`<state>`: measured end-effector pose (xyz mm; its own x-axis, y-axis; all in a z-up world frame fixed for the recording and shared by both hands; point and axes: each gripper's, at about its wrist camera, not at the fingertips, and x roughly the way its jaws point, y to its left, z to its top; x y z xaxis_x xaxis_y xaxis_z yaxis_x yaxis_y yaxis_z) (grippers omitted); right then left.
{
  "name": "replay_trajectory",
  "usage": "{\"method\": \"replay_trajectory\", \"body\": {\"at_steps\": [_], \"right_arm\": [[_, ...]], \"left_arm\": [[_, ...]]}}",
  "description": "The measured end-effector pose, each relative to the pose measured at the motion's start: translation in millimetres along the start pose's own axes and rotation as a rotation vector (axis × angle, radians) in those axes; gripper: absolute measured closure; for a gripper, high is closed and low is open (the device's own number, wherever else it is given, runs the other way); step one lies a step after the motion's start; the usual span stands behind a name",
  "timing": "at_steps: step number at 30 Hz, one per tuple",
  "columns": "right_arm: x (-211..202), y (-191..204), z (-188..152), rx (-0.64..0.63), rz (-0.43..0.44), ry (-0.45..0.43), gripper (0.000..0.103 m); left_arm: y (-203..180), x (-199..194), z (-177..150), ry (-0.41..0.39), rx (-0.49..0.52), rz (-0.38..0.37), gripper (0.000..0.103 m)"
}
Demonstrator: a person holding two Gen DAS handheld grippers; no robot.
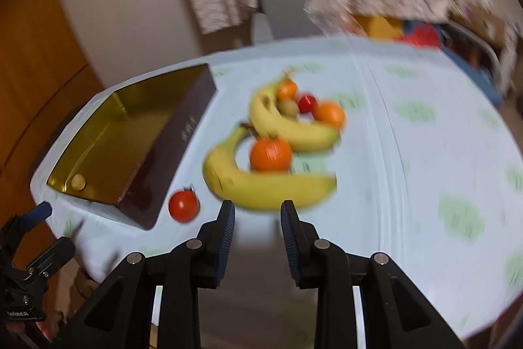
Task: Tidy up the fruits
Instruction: 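Move the right gripper to the lower banana and grasp its stem end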
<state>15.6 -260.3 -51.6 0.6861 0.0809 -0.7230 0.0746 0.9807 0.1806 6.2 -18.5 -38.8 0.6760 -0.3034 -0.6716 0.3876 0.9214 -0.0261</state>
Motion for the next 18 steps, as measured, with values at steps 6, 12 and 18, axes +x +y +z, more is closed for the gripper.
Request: {"method": "replay_trajectory", "body": {"at_steps": [6, 12, 18], "right_arm": [[17, 14, 28, -0.221, 0.006, 0.045, 0.072], [42, 32, 32, -0.362, 0.038, 0.145, 0.071], [61, 45, 37, -0.47, 0.048, 0.194, 0.067]], "left_arm": [[2, 2, 1, 0.011, -0.01, 0.007, 0.0], [7, 3, 1, 0.028, -0.028, 0.02, 0.0], [6, 5, 0, 0.04, -0.028, 0.022, 0.0]]}}
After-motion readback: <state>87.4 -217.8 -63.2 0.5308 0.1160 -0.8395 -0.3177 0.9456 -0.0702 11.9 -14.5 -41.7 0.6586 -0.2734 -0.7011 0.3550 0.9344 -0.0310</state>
